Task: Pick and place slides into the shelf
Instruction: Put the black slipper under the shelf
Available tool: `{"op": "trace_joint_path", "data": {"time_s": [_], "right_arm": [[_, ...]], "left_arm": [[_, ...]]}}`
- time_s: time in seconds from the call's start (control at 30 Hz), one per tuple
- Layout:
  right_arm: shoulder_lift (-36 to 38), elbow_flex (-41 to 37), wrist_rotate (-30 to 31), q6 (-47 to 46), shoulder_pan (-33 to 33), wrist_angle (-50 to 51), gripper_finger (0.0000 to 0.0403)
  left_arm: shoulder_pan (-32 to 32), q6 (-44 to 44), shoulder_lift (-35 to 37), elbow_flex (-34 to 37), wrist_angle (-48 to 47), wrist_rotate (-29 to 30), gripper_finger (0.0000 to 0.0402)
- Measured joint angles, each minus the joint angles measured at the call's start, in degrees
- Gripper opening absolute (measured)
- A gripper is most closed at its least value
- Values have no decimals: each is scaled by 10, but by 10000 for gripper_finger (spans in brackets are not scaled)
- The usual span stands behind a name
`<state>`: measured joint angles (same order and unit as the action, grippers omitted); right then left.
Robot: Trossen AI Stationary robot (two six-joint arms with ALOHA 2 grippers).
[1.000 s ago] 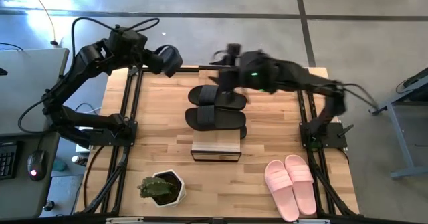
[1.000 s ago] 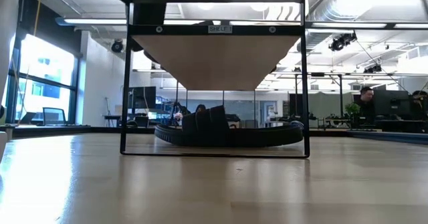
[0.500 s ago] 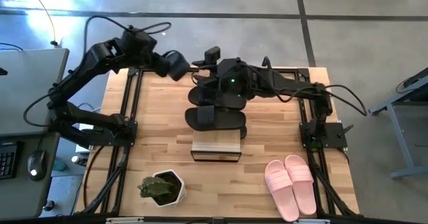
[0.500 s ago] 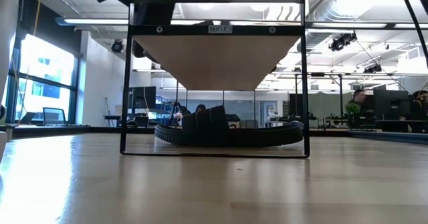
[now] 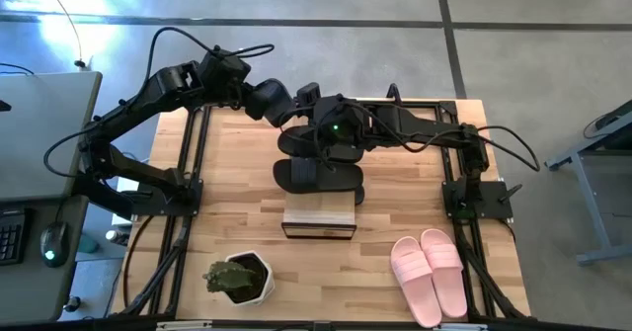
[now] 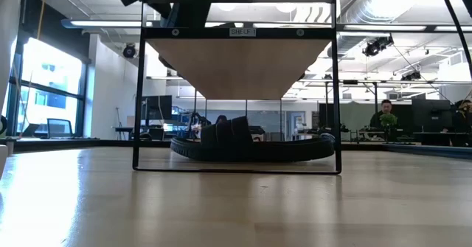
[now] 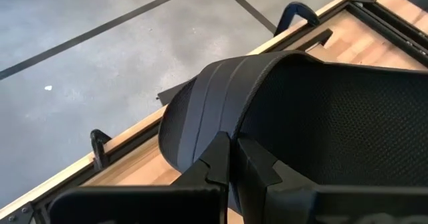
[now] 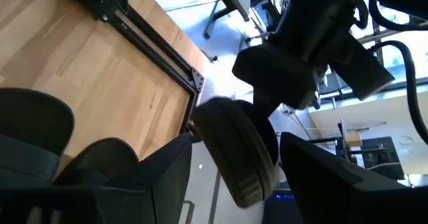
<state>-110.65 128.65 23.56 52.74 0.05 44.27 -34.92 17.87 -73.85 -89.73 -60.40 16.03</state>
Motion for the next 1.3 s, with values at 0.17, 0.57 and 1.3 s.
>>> {"op": "trace_joint_path", "data": {"time_s": [0.17, 0.57, 1.3], "right_arm": [[0, -1, -6, -1, 0, 1, 220], [-19, -2, -16, -2, 0, 21, 219], [-23, -2, 66, -98, -1, 123, 43]], "left_arm": [[21, 7, -5, 0, 9, 0, 0], [45, 23, -5, 0, 34, -9, 0], [57, -10, -2, 0, 34, -80, 52]]}}
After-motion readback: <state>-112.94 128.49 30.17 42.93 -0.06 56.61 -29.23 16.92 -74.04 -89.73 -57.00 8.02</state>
